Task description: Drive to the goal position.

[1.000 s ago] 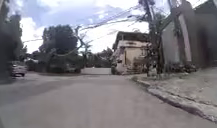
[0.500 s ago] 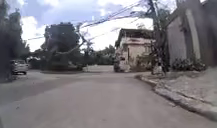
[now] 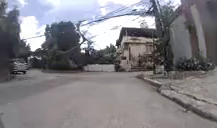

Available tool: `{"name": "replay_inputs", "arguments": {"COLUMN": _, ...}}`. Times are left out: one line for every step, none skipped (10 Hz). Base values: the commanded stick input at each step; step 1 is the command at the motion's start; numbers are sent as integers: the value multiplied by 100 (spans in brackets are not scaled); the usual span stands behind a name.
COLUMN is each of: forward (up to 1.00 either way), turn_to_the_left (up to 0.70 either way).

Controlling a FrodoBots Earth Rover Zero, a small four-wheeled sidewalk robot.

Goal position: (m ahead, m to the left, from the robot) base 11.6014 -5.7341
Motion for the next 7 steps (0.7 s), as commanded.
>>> {"name": "replay_inputs", "arguments": {"forward": 50, "turn_to_the_left": 0}}
{"name": "replay_inputs", "arguments": {"forward": 50, "turn_to_the_left": 0}}
{"name": "replay_inputs", "arguments": {"forward": 50, "turn_to_the_left": 0}}
{"name": "replay_inputs", "arguments": {"forward": 50, "turn_to_the_left": 0}}
{"name": "replay_inputs", "arguments": {"forward": 50, "turn_to_the_left": 0}}
{"name": "replay_inputs", "arguments": {"forward": 50, "turn_to_the_left": 0}}
{"name": "replay_inputs", "arguments": {"forward": 50, "turn_to_the_left": 0}}
